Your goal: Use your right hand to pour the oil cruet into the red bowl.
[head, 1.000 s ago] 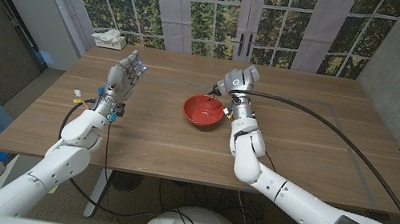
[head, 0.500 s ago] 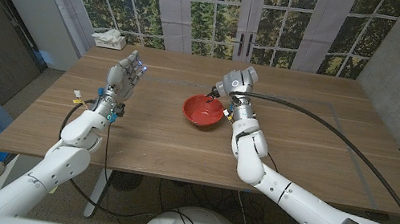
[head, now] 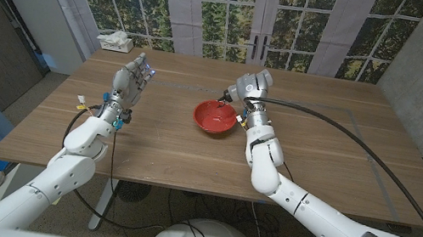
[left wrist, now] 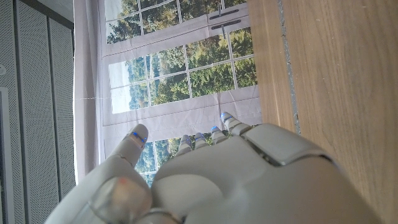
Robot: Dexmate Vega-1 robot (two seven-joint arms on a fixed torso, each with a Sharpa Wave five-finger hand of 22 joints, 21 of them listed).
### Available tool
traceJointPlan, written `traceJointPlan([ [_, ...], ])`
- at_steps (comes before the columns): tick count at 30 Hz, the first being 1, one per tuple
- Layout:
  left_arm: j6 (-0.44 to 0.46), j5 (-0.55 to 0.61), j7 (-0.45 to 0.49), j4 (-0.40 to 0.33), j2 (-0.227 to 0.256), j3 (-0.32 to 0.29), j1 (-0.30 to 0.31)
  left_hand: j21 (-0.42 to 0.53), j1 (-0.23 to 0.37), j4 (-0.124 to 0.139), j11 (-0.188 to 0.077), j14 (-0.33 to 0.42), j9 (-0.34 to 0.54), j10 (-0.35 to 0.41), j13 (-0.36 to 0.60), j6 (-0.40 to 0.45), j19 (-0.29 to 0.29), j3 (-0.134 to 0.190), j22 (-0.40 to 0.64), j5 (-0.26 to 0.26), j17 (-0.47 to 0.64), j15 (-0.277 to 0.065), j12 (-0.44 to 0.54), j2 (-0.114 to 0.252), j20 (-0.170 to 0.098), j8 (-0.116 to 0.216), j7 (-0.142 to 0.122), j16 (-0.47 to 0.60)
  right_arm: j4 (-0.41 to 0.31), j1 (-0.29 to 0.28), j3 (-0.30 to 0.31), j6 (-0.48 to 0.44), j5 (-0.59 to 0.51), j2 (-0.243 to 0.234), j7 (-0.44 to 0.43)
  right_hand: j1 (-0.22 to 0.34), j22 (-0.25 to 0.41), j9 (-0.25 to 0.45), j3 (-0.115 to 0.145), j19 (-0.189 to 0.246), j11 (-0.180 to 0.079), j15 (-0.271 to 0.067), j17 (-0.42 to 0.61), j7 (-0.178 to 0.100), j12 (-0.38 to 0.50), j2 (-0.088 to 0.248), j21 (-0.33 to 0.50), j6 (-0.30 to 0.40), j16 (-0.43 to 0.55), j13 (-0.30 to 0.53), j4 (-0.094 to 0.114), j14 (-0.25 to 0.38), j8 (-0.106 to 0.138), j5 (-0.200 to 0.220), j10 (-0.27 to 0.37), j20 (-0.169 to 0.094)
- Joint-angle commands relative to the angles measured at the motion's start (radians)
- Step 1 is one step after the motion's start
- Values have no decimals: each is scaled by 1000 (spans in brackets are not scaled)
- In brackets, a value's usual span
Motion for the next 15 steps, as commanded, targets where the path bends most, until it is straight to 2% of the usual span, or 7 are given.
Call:
traceJointPlan([
  [1,1,-4,-9,9,-1,1,-8,-4,7,1,0,-75,1,-58,2,-3,3,2,3,-4,4,-91,4,73,-33,4,-2,2,11,-2,3,-21,32,0,-60,-70,-5,7,12,1,-48,-2,1,23,-45,118,-10,-35,-13,-6,0,0,-19,-15,117,-100],
  [4,2,-3,-8,9,-1,2,-9,-4,6,1,0,-75,1,-58,2,-3,2,1,3,-4,5,-91,3,73,-33,4,-2,2,16,-2,2,-30,35,0,-75,-80,-5,7,10,-2,-64,-2,0,0,-51,99,-17,-114,-30,-20,0,-23,-28,-16,39,-99],
  [5,3,-4,-10,9,-1,2,-10,-4,6,1,0,-75,1,-58,2,-3,2,1,3,-4,5,-91,3,73,-34,4,-2,2,12,-2,2,-29,41,-1,-75,-82,-5,6,10,-2,-61,-2,-1,-2,-55,96,-18,-128,-35,-23,0,-28,-28,-16,13,-99],
  [10,3,-3,-9,9,-1,3,-11,-4,6,1,0,-75,1,-59,2,-2,2,1,3,-5,5,-91,3,72,-33,4,-2,2,16,-2,-2,-41,40,1,-74,-94,-4,7,9,1,-75,-2,-2,-41,-53,66,-24,-279,-74,-52,2,-54,-28,-16,-162,-99],
  [15,5,-3,-6,8,-1,2,-10,-4,5,1,1,-76,1,-59,2,-3,2,1,3,-5,5,-91,3,71,-33,4,-2,2,20,-1,-1,-52,45,5,-76,-107,-4,6,5,1,-77,-2,-2,-59,-49,51,-26,-360,-91,-66,5,-61,-30,-14,-229,-99],
])
